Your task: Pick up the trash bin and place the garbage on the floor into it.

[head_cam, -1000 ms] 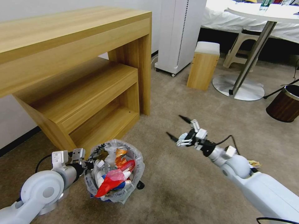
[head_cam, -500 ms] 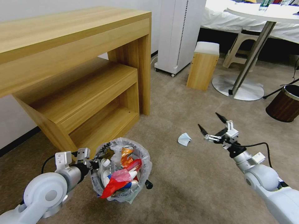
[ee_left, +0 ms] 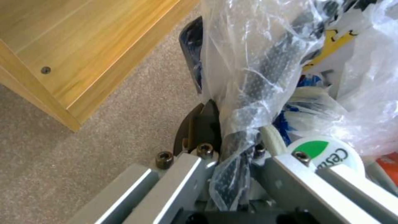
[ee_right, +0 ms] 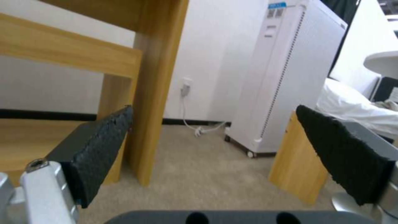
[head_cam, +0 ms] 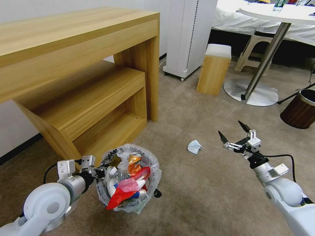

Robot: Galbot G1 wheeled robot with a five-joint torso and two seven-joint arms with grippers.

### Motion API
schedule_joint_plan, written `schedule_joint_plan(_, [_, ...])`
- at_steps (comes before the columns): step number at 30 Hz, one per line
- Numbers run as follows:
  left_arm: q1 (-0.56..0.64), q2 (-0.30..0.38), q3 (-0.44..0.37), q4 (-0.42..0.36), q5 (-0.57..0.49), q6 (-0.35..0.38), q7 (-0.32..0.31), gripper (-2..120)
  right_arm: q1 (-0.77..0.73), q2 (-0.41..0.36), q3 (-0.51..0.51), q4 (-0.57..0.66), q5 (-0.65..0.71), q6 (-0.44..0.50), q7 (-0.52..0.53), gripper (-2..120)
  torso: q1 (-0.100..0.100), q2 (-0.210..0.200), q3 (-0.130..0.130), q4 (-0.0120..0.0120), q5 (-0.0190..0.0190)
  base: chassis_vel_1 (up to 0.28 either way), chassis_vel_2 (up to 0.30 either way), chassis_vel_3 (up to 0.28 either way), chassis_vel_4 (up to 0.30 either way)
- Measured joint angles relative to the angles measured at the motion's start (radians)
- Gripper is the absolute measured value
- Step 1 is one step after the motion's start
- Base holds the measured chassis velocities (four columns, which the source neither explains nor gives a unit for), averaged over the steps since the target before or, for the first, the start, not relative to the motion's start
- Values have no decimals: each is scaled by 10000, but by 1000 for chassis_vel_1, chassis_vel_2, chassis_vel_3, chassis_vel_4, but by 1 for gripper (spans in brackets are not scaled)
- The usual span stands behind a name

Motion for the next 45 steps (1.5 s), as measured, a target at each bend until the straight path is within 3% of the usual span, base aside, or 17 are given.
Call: schedule_joint_plan(45, [398, -617, -209, -594, 360, 51, 50, 0, -758, 262, 1222, -44, 11, 312, 139, 100, 0, -1, 1, -1, 0, -19, -19, -17, -21])
